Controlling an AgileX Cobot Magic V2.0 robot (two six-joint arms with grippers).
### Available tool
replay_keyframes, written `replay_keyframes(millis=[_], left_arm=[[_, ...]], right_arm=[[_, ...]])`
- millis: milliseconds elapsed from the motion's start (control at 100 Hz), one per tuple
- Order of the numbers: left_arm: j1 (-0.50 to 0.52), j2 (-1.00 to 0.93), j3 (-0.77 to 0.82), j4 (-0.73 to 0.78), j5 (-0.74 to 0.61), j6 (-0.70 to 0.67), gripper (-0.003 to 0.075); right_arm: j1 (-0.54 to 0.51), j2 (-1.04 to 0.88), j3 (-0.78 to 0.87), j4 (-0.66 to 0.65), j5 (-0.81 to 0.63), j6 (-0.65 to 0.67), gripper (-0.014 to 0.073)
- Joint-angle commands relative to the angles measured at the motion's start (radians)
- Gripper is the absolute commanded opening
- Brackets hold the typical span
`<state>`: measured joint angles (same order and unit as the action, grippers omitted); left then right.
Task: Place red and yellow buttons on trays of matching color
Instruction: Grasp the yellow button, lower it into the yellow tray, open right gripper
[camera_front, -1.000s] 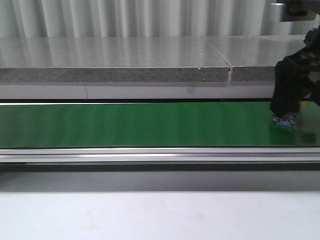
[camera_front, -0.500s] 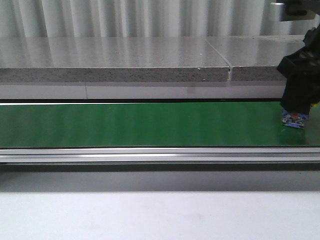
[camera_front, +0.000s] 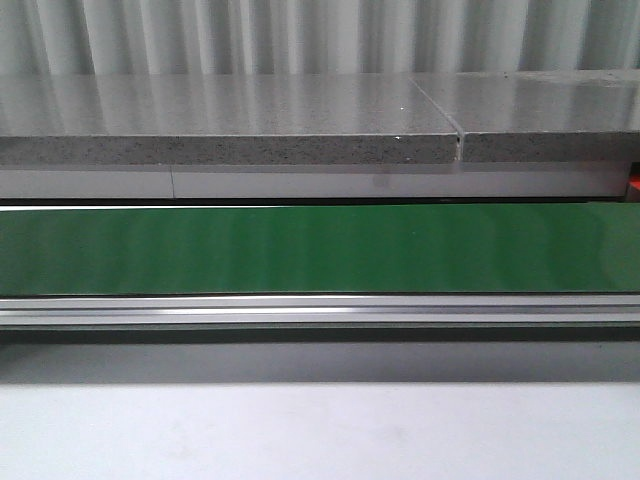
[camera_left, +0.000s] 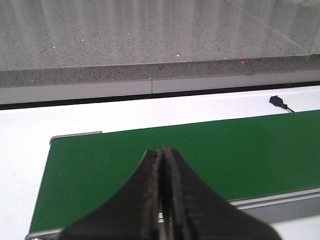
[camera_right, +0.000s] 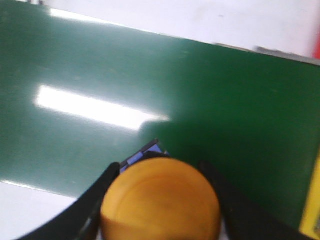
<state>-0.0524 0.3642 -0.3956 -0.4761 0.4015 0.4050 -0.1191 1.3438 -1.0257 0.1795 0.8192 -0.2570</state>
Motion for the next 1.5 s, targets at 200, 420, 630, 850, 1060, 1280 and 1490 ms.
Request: replay_keyframes(millis=[200,420,630,850,1060,1280,1490], left_arm=[[-0.011,0.004,-0.028,-0.024,-0.072,-0.001,-0.002],[-0.011,0.004,-0.028,-0.024,-0.072,-0.001,-0.002],[-0.011,0.004,-0.028,-0.024,-0.072,-0.001,-0.002],[-0.011,0.004,-0.028,-0.024,-0.072,-0.001,-0.002],[-0.011,0.004,-0.028,-0.024,-0.072,-0.001,-0.002],[-0.011,0.004,-0.028,-0.024,-0.072,-0.001,-0.002],[-0.011,0.004,-0.028,-0.024,-0.072,-0.001,-0.002]], right_arm=[[-0.348,-0.137,-0.025,-0.179,0.01,0.239,0.0162],[-0.515,-0.135,0.019,-0.192,-0.06,0.289,0.0162],[-0.62,-0.128,0.128,-0.196,-0.178,0.36,0.0162],[-0.688,-0.09,0.212,-0.197,-0.304,0.409,0.0162],[-0.689,0.009,0.226,-0.197,-0.328,0.412,0.0162],[-0.692,0.088,0.226,-0.197,-0.368,0.412,0.0162],[-0.717,0.149,0.227,-0.198,-0.381,0.412,0.0162]])
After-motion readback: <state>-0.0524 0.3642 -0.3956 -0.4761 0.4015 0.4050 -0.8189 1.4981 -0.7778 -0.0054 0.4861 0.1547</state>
